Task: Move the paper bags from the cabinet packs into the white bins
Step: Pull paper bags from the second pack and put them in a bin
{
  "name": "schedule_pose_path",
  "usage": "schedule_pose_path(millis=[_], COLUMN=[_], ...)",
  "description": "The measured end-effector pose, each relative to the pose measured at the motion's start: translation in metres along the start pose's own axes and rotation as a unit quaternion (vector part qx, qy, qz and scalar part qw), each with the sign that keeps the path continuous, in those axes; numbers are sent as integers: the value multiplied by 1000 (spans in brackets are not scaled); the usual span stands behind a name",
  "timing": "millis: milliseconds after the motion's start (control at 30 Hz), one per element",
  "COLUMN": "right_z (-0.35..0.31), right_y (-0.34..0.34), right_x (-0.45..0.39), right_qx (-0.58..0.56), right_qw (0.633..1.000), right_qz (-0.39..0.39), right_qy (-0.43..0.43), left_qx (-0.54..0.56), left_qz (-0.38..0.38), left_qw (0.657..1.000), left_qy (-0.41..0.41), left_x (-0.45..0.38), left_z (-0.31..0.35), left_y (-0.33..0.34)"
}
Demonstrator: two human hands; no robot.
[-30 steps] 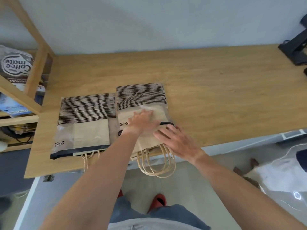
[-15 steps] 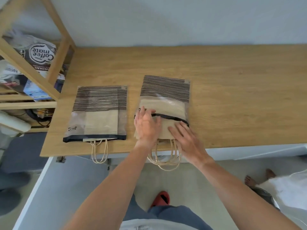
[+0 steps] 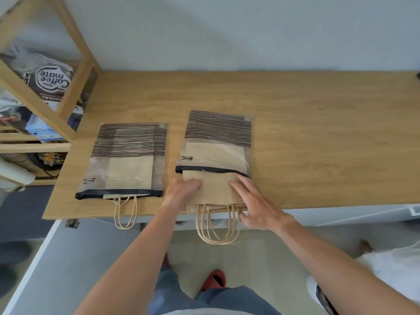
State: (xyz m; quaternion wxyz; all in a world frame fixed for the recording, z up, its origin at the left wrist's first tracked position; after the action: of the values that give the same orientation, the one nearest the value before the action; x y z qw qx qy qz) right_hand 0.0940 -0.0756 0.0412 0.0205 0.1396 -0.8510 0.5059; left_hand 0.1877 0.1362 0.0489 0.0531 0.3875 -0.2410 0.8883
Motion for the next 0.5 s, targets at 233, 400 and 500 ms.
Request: schedule_pose_path(millis=[233, 400, 500], right_z=[1, 4, 5], right_y=[-38, -23, -16], right_x=[-11, -41, -54], right_qx=[51, 7, 29], right_qw=[993, 994, 994], right_qz=[87, 26, -5], right_qy=[-61, 104, 109], left_qx=[50, 78, 116], left_qz=[5, -7, -24], left_qw=[999, 997, 993], left_qy=[4, 22, 16], left_x=[7, 7, 8], left_z=[7, -6, -11], left_y=[2, -1, -7])
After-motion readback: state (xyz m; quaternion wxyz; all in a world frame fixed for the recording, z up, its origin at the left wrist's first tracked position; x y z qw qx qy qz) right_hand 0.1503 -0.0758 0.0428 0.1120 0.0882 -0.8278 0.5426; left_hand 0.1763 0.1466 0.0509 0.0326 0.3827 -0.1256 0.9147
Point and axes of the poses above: each hand's wrist, its own x-axis away from the middle knuckle, its own y-axis out of the palm, z = x × y, the point moved 2 cm from there along -x, towards the middle knuckle
